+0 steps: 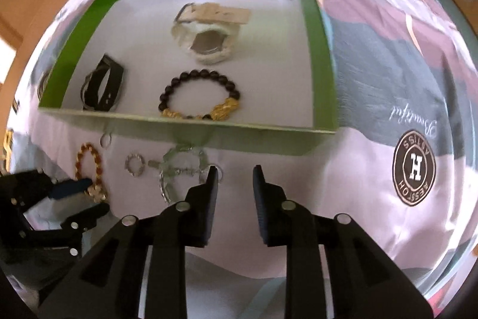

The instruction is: Organize jewelry

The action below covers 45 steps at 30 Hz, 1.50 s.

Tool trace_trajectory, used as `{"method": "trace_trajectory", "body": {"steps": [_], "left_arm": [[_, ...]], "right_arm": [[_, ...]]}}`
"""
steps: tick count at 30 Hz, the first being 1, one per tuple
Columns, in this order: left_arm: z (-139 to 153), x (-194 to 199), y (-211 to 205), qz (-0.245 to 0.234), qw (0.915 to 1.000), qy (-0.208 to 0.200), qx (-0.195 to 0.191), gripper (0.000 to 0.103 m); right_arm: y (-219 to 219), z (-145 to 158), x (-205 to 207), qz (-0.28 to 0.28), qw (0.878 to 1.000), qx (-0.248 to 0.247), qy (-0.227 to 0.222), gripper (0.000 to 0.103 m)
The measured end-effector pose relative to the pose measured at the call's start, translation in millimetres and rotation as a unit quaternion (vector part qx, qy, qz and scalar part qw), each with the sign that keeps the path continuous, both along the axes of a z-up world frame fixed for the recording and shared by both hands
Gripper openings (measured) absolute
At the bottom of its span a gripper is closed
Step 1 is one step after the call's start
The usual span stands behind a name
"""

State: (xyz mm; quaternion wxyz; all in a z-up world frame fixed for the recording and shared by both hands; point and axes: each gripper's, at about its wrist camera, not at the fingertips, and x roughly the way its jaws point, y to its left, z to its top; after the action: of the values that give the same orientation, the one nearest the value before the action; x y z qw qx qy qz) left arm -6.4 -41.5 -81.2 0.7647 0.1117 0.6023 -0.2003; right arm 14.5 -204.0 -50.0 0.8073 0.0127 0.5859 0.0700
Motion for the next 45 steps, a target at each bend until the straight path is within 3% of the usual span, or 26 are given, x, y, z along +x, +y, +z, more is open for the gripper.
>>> {"method": "trace_trajectory", "body": {"steps": [5,7,11,15,17,19,25,30,32,33,34,40,45], "left_arm": [[-1.7,-0.1,2.2,-0.006,0.9996,0.021,0.018,0.033],[-1.2,-0.1,1.2,-0.011,0.9994,0.028,0.017,0.033],[3.8,1.6,6.4,-0.016,0.9992,0.037,0.005,0.039],[5.9,3.1,15.0,-0.014,0.9993,0.032,0.013,0.042],[7.4,2.1,16.3,-0.013,0.9994,0.028,0.013,0.043],[11.3,0.5,14.9,-0.012,0.9997,0.021,0.001,0.043],[21.1,-7.0,9.7,-0.016,0.9993,-0.008,-0.032,0.045],[10.4,-8.8,1.8,-0.025,0.9996,-0.013,-0.006,0.043],[8.2,-8.8,0.5,-0.021,0.9997,-0.014,0.0,0.033],[8.4,-7.7,2.8,-0.017,0.9998,-0.014,-0.001,0.024],[9.1,-5.9,4.0,-0.014,0.9998,-0.01,-0.01,0.022],[26.4,-6.7,15.5,-0.003,0.9991,-0.024,-0.036,0.022],[57.6,-10.7,29.3,0.006,0.9967,-0.056,-0.059,0.022]], "right_arm": [[11.8,5.6,-4.9,0.045,0.992,0.118,-0.015,0.024],[27.8,2.4,-8.6,0.08,0.987,0.137,-0.019,0.024],[58.6,-8.5,-16.5,0.123,0.987,0.088,-0.046,0.024],[71.3,-13.7,-18.2,0.133,0.987,-0.027,-0.082,0.024],[67.7,-11.4,-18.5,0.135,0.986,-0.043,-0.084,0.026],[62.6,-10.8,-15.5,0.123,0.988,-0.045,-0.078,0.036],[49.1,-13.3,-10.2,0.105,0.991,-0.058,-0.06,0.037],[44.6,-21.0,-8.2,0.098,0.992,-0.07,-0.037,0.037],[44.5,-25.8,-6.8,0.099,0.992,-0.074,-0.026,0.037],[45.1,-26.6,-7.5,0.103,0.992,-0.072,-0.025,0.031],[45.9,-26.0,-7.6,0.107,0.992,-0.068,-0.025,0.02],[40.6,-4.5,-13.8,0.126,0.99,-0.032,-0.049,0.02],[16.7,30.3,-14.9,0.108,0.99,0.04,-0.086,0.02]]}}
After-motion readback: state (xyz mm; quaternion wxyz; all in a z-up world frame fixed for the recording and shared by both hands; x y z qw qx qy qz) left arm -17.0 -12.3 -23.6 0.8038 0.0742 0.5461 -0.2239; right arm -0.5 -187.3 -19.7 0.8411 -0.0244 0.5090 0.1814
